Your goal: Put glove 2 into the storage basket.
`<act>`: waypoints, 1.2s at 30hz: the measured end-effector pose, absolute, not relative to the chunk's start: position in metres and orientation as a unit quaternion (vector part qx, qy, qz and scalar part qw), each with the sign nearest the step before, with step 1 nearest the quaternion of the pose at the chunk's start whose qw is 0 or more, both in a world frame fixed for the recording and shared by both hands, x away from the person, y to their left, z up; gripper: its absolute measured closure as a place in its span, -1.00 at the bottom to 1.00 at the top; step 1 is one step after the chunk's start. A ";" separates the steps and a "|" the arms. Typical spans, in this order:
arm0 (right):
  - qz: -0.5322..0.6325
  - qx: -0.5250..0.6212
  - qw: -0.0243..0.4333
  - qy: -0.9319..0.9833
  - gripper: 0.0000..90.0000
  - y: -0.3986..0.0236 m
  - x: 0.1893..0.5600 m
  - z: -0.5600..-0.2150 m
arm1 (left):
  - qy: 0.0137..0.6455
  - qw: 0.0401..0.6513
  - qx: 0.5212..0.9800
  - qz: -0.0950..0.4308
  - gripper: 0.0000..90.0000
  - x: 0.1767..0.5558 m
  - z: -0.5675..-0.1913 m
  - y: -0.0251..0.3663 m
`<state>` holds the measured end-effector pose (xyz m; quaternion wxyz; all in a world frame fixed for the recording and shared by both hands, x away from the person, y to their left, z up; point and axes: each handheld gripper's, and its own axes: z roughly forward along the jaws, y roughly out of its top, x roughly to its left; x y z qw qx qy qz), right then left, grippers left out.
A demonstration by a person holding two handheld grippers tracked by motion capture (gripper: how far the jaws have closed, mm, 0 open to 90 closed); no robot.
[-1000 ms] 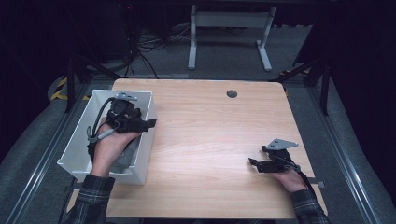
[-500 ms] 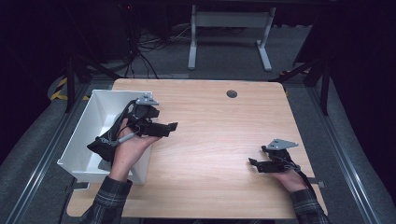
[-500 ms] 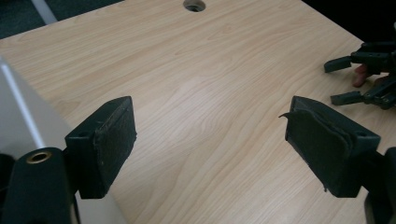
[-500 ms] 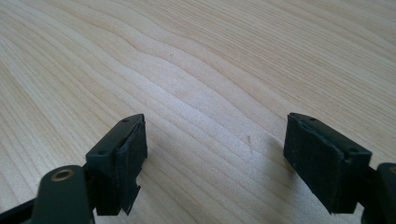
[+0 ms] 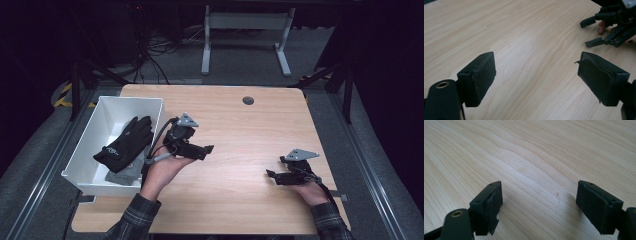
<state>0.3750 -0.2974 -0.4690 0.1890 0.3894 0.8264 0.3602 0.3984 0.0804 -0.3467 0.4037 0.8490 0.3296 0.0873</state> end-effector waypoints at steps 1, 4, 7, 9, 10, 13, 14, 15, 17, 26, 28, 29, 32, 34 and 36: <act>0.360 0.389 0.189 0.827 -0.52 -0.297 0.375 -0.469 | 0.326 0.401 0.852 0.089 -0.66 0.398 -0.350 0.076; 0.360 0.390 0.188 0.826 -0.52 -0.297 0.375 -0.469 | 0.318 0.397 0.856 0.089 -0.66 0.397 -0.358 0.069; 0.360 0.389 0.188 0.827 -0.52 -0.297 0.375 -0.469 | 0.310 0.392 0.862 0.081 -0.67 0.396 -0.370 0.062; 0.360 0.389 0.187 0.827 -0.52 -0.297 0.375 -0.469 | 0.300 0.388 0.868 0.081 -0.67 0.395 -0.380 0.056; 0.361 0.388 0.187 0.827 -0.52 -0.297 0.375 -0.469 | 0.297 0.387 0.870 0.077 -0.68 0.394 -0.384 0.054; 0.360 0.389 0.187 0.827 -0.53 -0.297 0.375 -0.469 | 0.283 0.365 0.883 0.075 -0.70 0.392 -0.401 0.047; 0.360 0.388 0.188 0.827 -0.53 -0.297 0.375 -0.469 | 0.280 0.358 0.888 0.074 -0.74 0.392 -0.407 0.045; 0.360 0.388 0.187 0.827 -0.53 -0.297 0.375 -0.469 | 0.277 0.354 0.890 0.071 -0.75 0.391 -0.412 0.044; 0.360 0.388 0.188 0.827 -0.53 -0.297 0.375 -0.469 | 0.278 0.352 0.891 0.065 -0.75 0.390 -0.424 0.041; 0.361 0.387 0.187 0.827 -0.53 -0.297 0.375 -0.469 | 0.276 0.348 0.892 0.079 -0.77 0.387 -0.452 0.042; 0.360 0.387 0.188 0.828 -0.53 -0.297 0.375 -0.469 | 0.277 0.340 0.895 0.086 -0.78 0.386 -0.457 0.041; 0.361 0.387 0.187 0.827 -0.53 -0.297 0.375 -0.469 | 0.276 0.339 0.895 0.087 -0.78 0.385 -0.459 0.040; 0.360 0.387 0.188 0.828 -0.54 -0.297 0.375 -0.469 | 0.274 0.334 0.897 0.096 -0.81 0.385 -0.463 0.039; 0.359 0.387 0.188 0.828 -0.54 -0.297 0.375 -0.469 | 0.276 0.333 0.896 0.101 -0.83 0.385 -0.468 0.038; 0.359 0.386 0.188 0.828 -0.54 -0.297 0.375 -0.469 | 0.273 0.335 0.897 0.091 -0.93 0.385 -0.472 0.038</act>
